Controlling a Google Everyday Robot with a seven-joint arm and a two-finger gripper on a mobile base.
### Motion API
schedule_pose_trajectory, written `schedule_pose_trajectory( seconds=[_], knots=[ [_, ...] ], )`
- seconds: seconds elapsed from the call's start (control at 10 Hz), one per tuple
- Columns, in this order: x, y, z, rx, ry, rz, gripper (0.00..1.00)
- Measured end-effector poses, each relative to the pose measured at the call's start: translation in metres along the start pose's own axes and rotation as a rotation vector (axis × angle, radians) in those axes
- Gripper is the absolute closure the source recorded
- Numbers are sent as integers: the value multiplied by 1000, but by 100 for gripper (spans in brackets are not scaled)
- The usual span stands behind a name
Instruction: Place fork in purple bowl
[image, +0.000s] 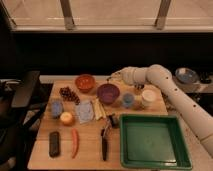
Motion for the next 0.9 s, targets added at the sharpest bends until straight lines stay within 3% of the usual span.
schedule_pose_trajectory(
  seconds=[0.5, 0.9],
  knots=[
    [15, 27, 13, -40, -13, 60, 100],
    [11, 36, 23, -82, -40, 51, 80]
  ],
)
